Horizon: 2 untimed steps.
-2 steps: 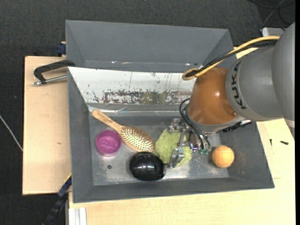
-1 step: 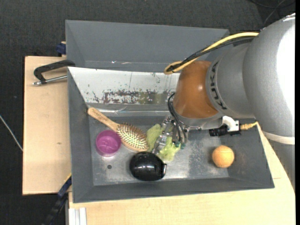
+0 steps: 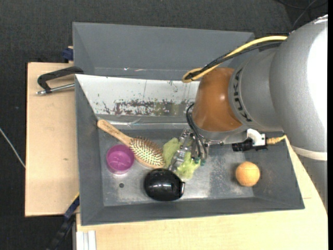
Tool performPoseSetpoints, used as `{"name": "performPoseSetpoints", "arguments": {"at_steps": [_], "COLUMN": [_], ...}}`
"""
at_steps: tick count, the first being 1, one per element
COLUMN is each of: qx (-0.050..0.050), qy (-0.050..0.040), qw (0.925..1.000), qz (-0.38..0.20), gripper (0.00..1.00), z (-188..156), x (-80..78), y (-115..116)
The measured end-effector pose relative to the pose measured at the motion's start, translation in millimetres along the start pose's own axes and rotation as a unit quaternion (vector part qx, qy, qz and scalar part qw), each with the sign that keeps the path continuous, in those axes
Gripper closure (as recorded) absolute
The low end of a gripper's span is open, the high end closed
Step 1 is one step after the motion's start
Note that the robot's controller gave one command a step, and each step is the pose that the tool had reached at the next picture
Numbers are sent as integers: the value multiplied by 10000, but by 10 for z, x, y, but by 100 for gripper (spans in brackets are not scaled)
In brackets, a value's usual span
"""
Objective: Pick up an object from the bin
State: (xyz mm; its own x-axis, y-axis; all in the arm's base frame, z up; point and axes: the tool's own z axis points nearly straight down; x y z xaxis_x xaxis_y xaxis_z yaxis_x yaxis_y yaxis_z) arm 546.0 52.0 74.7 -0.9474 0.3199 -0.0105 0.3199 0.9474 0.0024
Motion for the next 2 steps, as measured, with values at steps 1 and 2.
{"name": "performPoseSetpoints", "arguments": {"at_steps": [1, 2], "qx": [1, 12], "qy": [1, 33], "qw": [10000, 10000], "qz": [-1, -2], "gripper": [100, 100], "z": [-6, -65], "x": [-2, 12], "y": [0, -5]}}
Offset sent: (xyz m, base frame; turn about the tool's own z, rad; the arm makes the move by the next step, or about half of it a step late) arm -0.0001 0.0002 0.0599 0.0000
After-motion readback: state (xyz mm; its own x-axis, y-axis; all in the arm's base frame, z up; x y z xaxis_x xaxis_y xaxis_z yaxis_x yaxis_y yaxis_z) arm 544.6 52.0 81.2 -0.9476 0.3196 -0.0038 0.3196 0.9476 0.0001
